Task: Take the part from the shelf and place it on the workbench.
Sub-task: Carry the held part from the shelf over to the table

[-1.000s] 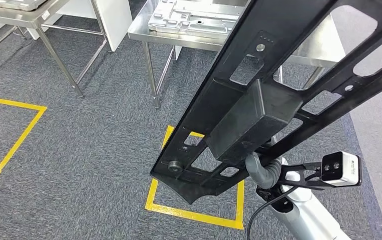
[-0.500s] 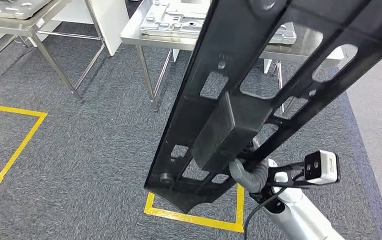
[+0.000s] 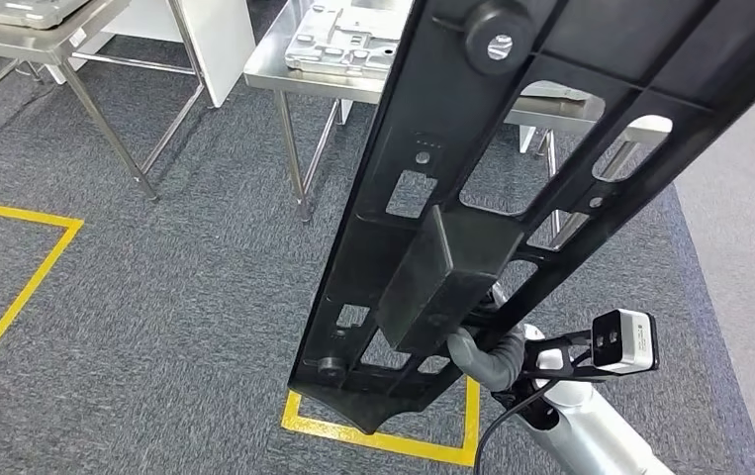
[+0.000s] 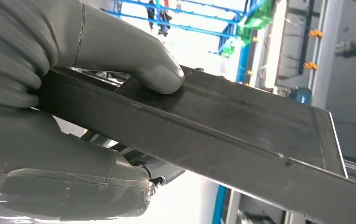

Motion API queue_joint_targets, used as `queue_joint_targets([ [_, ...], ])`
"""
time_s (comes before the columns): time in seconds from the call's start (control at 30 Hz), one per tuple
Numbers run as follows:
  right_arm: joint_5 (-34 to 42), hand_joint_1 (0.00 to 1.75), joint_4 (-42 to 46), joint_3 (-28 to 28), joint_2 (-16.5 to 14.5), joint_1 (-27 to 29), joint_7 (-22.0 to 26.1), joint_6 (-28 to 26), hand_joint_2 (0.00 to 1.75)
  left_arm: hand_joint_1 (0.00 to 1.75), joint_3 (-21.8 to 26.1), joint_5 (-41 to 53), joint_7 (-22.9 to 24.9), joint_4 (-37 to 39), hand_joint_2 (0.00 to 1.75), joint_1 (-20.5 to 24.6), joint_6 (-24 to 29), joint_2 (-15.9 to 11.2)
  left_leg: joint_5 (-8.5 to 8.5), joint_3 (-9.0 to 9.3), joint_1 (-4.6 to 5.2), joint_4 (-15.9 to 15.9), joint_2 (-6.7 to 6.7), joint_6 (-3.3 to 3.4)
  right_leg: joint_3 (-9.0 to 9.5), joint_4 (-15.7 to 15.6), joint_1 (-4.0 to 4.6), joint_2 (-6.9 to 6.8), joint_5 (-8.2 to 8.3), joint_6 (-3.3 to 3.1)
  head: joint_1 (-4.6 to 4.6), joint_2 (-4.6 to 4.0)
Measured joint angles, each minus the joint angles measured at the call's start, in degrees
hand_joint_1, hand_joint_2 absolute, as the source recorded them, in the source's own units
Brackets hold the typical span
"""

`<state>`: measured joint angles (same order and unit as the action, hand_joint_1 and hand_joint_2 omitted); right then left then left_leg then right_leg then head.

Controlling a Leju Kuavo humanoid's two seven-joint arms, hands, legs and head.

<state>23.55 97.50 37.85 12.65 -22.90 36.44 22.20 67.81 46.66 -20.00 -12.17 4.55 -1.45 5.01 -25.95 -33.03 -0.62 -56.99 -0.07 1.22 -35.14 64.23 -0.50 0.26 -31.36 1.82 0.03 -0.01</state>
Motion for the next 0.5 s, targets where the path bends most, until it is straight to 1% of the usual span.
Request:
queue_joint_targets([
  [0.03, -0.08, 1.75, 0.02, 0.14, -0.1, 0.0, -0.51, -0.11, 1.75, 0.0, 0.05, -0.02, -0.09, 0.0, 0.0, 0.04, -0.14, -0.01, -0.09, 0.04, 0.04, 0.0, 0.03, 0.19, -2.24, 4.15, -0.08, 0.0, -1.67, 0.18, 0.06, 0.0],
  [0.07, -0.12, 1.75, 0.04, 0.28, -0.23, 0.04, -1.06, -0.31, 1.75, 0.0, 0.08, -0.02, -0.17, 0.0, 0.0, 0.06, -0.25, -0.02, -0.19, 0.09, 0.08, -0.02, 0.02, 0.28, -4.33, 7.74, -0.17, -0.01, -2.7, 0.33, 0.06, 0.0],
  [0.1, -0.12, 1.75, 0.05, 0.39, -0.39, 0.07, -1.56, -0.55, 1.75, 0.0, 0.1, 0.02, -0.24, 0.0, 0.0, 0.06, -0.33, -0.02, -0.31, 0.2, 0.11, -0.03, 0.0, 0.31, -5.66, 9.71, -0.24, -0.02, -2.73, 0.42, 0.06, 0.0],
  [0.13, -0.12, 1.75, 0.1, 0.46, -0.61, 0.07, -1.97, -0.78, 1.75, 0.0, 0.1, 0.08, -0.29, 0.0, 0.0, 0.04, -0.42, -0.02, -0.46, 0.38, 0.12, -0.05, -0.05, 0.29, -5.86, 9.36, -0.29, -0.03, -1.58, 0.42, 0.07, 0.01],
  [0.17, -0.16, 1.75, 0.19, 0.48, -0.82, 0.07, -2.3, -0.95, 1.75, 0.0, 0.1, 0.19, -0.33, 0.0, 0.0, 0.02, -0.52, -0.01, -0.64, 0.65, 0.12, -0.07, -0.1, 0.19, -4.86, 6.66, -0.32, -0.07, 0.54, 0.34, 0.08, 0.0],
  [0.2, -0.27, 1.75, 0.33, 0.45, -1.04, 0.07, -2.54, -1.02, 1.75, 0.0, 0.1, 0.37, -0.36, 0.0, 0.0, 0.0, -0.64, 0.01, -0.86, 0.96, 0.12, -0.09, -0.15, 0.05, -3.01, 2.4, -0.3, -0.14, 3.0, 0.15, 0.08, 0.0],
  [0.23, -0.45, 1.75, 0.5, 0.4, -1.23, 0.08, -2.72, -1.02, 1.75, 0.0, 0.1, 0.54, -0.37, 0.0, 0.0, 0.02, -0.77, 0.03, -1.11, 1.19, 0.23, -0.16, -0.2, -0.17, -1.16, -1.69, -0.17, -0.23, 4.72, -0.1, 0.07, 0.0],
  [0.27, -0.71, 1.75, 0.68, 0.34, -1.44, 0.12, -2.82, -0.99, 1.75, 0.0, 0.1, 0.69, -0.37, 0.0, 0.0, 0.06, -0.85, 0.04, -1.3, 1.32, 0.31, -0.2, -0.24, -0.45, 0.18, -4.66, -0.03, -0.27, 5.73, -0.39, 0.05, 0.0],
  [0.3, -0.98, 1.75, 0.86, 0.28, -1.63, 0.23, -2.85, -0.96, 1.75, 0.0, 0.09, 0.81, -0.36, 0.0, 0.0, 0.1, -0.91, 0.04, -1.46, 1.38, 0.38, -0.22, -0.26, -0.76, 0.88, -6.27, 0.13, -0.28, 5.99, -0.67, 0.03, 0.01],
  [0.33, -1.23, 1.75, 1.01, 0.19, -1.79, 0.41, -2.83, -0.93, 1.75, 0.0, 0.09, 0.9, -0.34, 0.0, 0.0, 0.13, -0.93, 0.04, -1.55, 1.43, 0.43, -0.17, -0.26, -1.11, 1.02, -6.57, 0.29, -0.22, 5.69, -0.94, 0.02, 0.0],
  [0.4, -1.64, 1.75, 1.28, -0.07, -2.02, 0.86, -2.68, -0.91, 1.75, 0.0, 0.08, 1.02, -0.32, 0.0, 0.0, 0.17, -0.93, -0.01, -1.85, 1.68, 0.4, -0.16, -0.22, -1.77, 1.29, -6.96, 0.11, -0.08, 5.71, -1.54, 0.01, -0.01],
  [0.43, -1.8, 1.75, 1.37, -0.24, -2.14, 1.02, -2.52, -0.9, 1.75, 0.0, 0.08, 1.07, -0.31, 0.0, 0.0, 0.2, -0.93, -0.04, -2.45, 1.49, 0.38, -0.94, -0.21, -2.07, 1.63, -7.26, -0.05, -0.08, 5.71, -1.89, -0.06, -0.01],
  [0.47, -1.95, 1.75, 1.45, -0.39, -2.28, 1.11, -2.28, -0.86, 1.75, 0.0, 0.08, 1.09, -0.31, 0.0, 0.0, 0.24, -0.93, -0.07, -3.58, 0.68, 0.35, -2.92, -0.19, -2.33, 1.98, -7.55, -0.2, -0.11, 5.72, -2.21, -0.16, -0.01],
  [0.5, -2.11, 1.75, 1.5, -0.51, -2.44, 1.22, -2.02, -0.77, 1.75, 0.0, 0.07, 1.11, -0.31, 0.0, 0.0, 0.25, -0.93, -0.09, -5.16, -0.88, 0.21, -6.19, -0.19, -2.54, 2.29, -7.73, -0.22, -0.16, 5.65, -2.46, -0.23, -0.01],
])
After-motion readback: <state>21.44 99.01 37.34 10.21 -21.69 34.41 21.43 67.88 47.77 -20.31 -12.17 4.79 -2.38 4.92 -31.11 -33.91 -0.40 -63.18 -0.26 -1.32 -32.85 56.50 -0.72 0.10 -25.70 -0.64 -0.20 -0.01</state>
